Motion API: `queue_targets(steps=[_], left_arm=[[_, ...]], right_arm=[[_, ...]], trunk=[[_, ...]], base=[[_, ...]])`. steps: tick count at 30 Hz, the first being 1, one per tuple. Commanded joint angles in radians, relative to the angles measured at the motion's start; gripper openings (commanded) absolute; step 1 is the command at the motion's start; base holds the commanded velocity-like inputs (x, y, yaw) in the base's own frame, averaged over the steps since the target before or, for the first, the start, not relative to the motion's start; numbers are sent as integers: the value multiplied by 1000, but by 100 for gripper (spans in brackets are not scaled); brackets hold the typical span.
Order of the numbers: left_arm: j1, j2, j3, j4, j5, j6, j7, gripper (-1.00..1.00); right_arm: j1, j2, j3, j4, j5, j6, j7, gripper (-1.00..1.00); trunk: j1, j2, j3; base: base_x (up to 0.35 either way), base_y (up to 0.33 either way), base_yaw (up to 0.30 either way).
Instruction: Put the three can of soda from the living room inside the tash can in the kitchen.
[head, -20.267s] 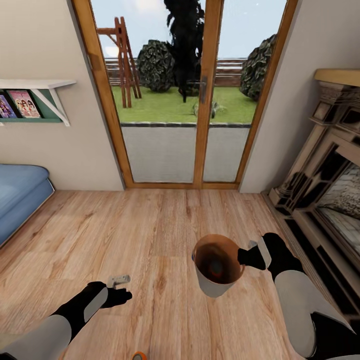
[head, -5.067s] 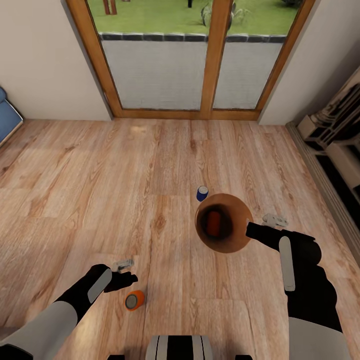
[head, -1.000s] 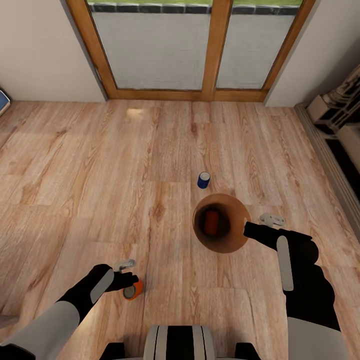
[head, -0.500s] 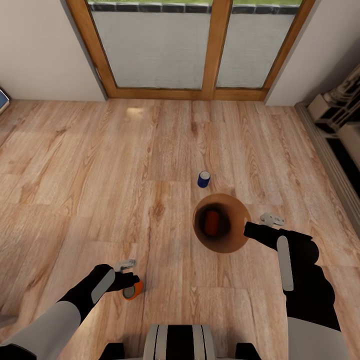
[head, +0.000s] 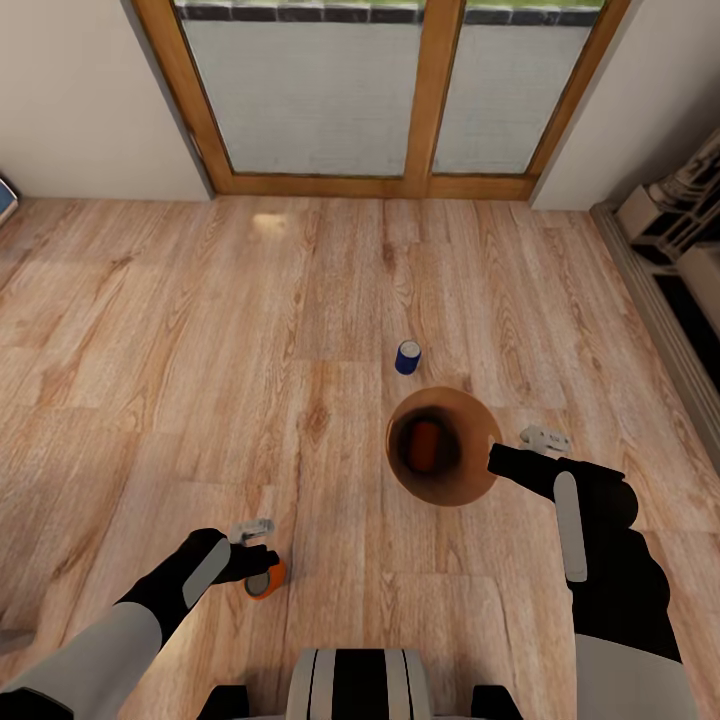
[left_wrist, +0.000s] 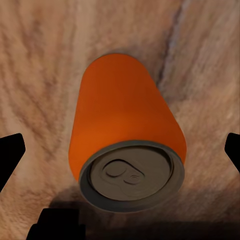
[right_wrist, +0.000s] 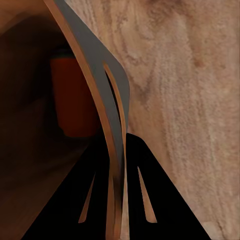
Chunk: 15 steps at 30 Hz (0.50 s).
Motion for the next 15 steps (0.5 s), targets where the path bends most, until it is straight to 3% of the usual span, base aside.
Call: queue_targets(steps=[1, 15], left_arm=[[0, 0, 0, 0, 0, 0, 0, 100], [0, -2, 0, 0, -1, 0, 0, 100]], right_arm=[[0, 0, 0, 0, -31, 1, 5, -100], [0, 0, 0, 0, -31, 1, 5, -100]], trunk=[[0, 0, -1], [0, 0, -8]], base=[[0, 0, 0], [0, 0, 0]])
